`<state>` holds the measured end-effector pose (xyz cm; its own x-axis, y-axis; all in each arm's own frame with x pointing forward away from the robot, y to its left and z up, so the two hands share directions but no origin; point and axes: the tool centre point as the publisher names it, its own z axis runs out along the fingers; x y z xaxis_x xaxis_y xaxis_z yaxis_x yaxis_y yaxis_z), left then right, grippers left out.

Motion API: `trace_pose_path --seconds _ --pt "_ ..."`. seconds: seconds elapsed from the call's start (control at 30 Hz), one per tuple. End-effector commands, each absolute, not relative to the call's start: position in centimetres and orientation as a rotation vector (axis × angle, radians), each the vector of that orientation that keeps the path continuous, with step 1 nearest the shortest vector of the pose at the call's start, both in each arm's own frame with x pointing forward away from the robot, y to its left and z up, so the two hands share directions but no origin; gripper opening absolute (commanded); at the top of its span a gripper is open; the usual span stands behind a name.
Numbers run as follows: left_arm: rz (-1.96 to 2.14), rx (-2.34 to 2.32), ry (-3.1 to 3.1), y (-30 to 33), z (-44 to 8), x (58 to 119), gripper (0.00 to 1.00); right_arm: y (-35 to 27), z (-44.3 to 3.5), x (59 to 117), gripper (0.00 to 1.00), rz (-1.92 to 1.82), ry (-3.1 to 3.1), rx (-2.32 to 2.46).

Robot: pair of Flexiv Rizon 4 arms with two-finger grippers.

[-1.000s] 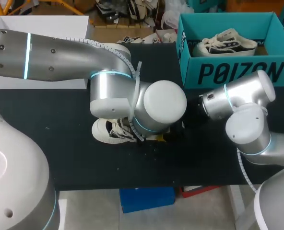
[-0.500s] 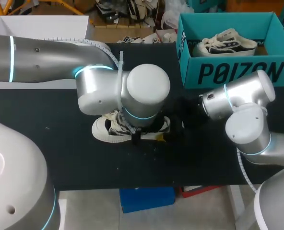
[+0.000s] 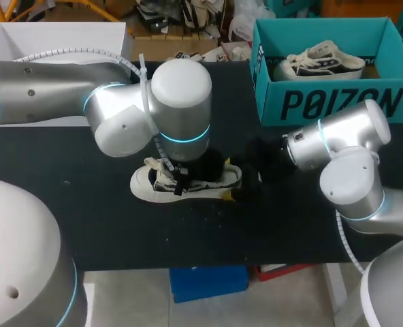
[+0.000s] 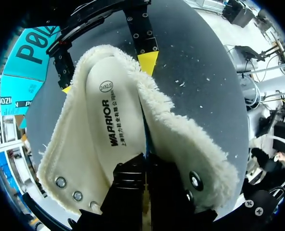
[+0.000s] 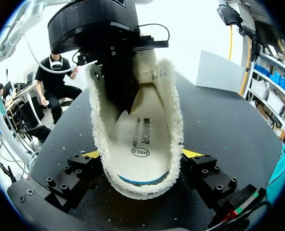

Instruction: Take the shoe out of the shoebox, open the shoe tongue, remove and reinsert the insole, then place the shoe into the shoebox

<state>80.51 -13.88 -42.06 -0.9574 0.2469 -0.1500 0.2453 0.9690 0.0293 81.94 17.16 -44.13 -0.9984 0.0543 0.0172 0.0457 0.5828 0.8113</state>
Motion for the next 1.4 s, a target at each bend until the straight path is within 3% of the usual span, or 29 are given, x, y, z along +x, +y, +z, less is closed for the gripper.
trace_pose_path --seconds 0.03,1.07,1.13,1.23,1.27,1.4 --pt "-0.07 0.383 2.968 -13.2 -41.4 80.7 0.0 17.1 -44.3 82.1 0.0 1.427 2.788 0.09" --pt "-0.288 0.486 3.004 -14.9 -38.6 79.9 0.0 17.1 -44.3 82.1 0.0 1.427 2.788 0.09" --pt "-0.272 0.479 3.0 -15.3 -39.0 80.2 0.35 17.1 -44.3 82.1 0.0 1.427 2.788 0.09" --pt "-0.269 0.475 2.963 -15.7 -39.4 80.0 0.77 17.1 -44.3 82.1 0.0 1.427 2.788 0.09" --pt "-0.271 0.457 2.948 -15.8 -39.4 79.8 0.97 17.1 -44.3 82.1 0.0 1.427 2.788 0.09" --pt "-0.236 0.42 2.91 -16.0 -39.7 78.9 1.0 17.1 -44.3 82.1 0.0 1.427 2.788 0.09"
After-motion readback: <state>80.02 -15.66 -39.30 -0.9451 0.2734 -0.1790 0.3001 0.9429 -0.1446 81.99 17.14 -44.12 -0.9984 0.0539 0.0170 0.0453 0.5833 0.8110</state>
